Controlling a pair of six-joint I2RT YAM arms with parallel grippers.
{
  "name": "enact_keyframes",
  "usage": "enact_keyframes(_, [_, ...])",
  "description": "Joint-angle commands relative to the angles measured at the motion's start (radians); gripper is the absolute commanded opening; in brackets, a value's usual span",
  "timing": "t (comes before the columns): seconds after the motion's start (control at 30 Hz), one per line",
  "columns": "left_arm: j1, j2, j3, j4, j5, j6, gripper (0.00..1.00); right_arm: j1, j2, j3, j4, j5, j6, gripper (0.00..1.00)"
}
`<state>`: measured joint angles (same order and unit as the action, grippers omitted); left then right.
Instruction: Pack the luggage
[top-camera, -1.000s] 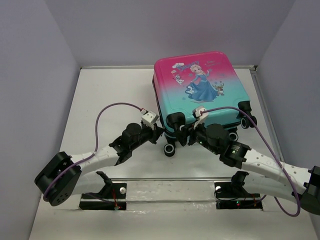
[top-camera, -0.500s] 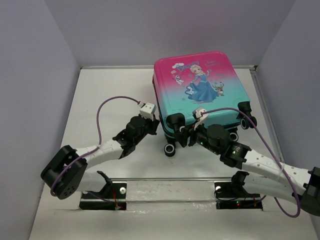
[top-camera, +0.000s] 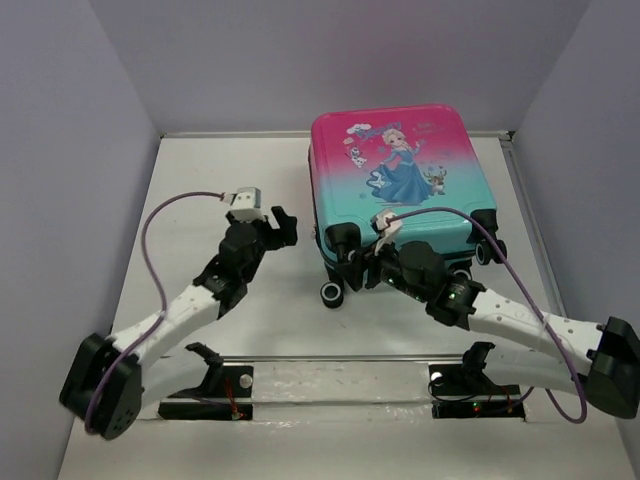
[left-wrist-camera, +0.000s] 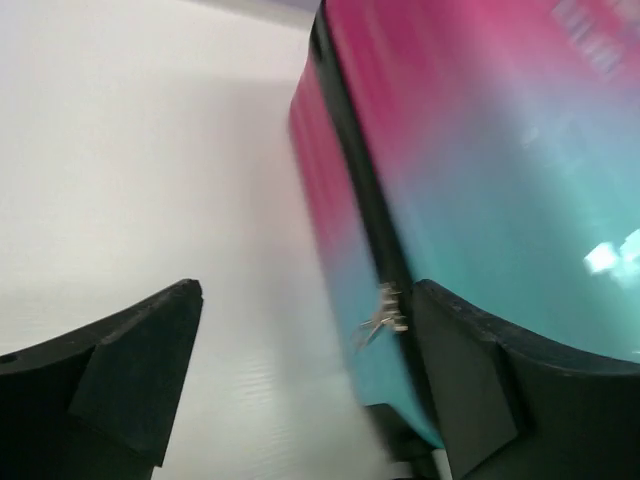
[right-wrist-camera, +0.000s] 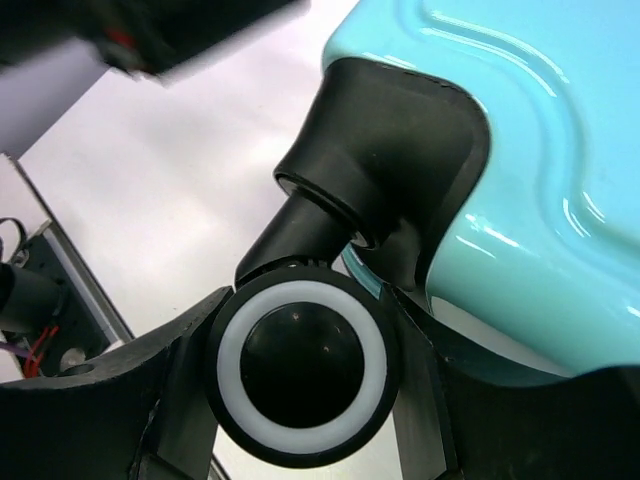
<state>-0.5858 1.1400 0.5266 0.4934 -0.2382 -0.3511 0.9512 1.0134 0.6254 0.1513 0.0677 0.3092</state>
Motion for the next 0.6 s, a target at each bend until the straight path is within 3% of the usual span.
enact_keyframes(0.0, [0.003,-0.376,0.010,-0.093,-0.105,-0.123,0.99,0.087,0.167,0.150,0.091,-0.224,0.021,0.07])
enact_keyframes(0.2, [0.003,-0.586,0.165,-0.393,-0.079,-0.152,0.99,0.162,0.452,0.434,0.105,-0.198,-0.002,0.07])
enact_keyframes(0.3, [0.003,-0.664,0.213,-0.490,-0.078,-0.160,0.96,0.172,0.527,0.517,0.048,-0.105,0.024,0.59])
enact_keyframes(0.33, [0.003,-0.680,0.228,-0.524,-0.079,-0.158,0.94,0.172,0.522,0.513,0.034,-0.079,0.021,0.90])
enact_keyframes(0.37, [0.004,-0.706,0.236,-0.573,-0.082,-0.152,0.94,0.181,0.508,0.501,0.033,-0.042,0.021,1.00])
enact_keyframes(0.57, [0.003,-0.755,0.260,-0.694,-0.034,-0.123,0.99,0.181,0.281,0.442,-0.117,0.033,-0.056,1.00])
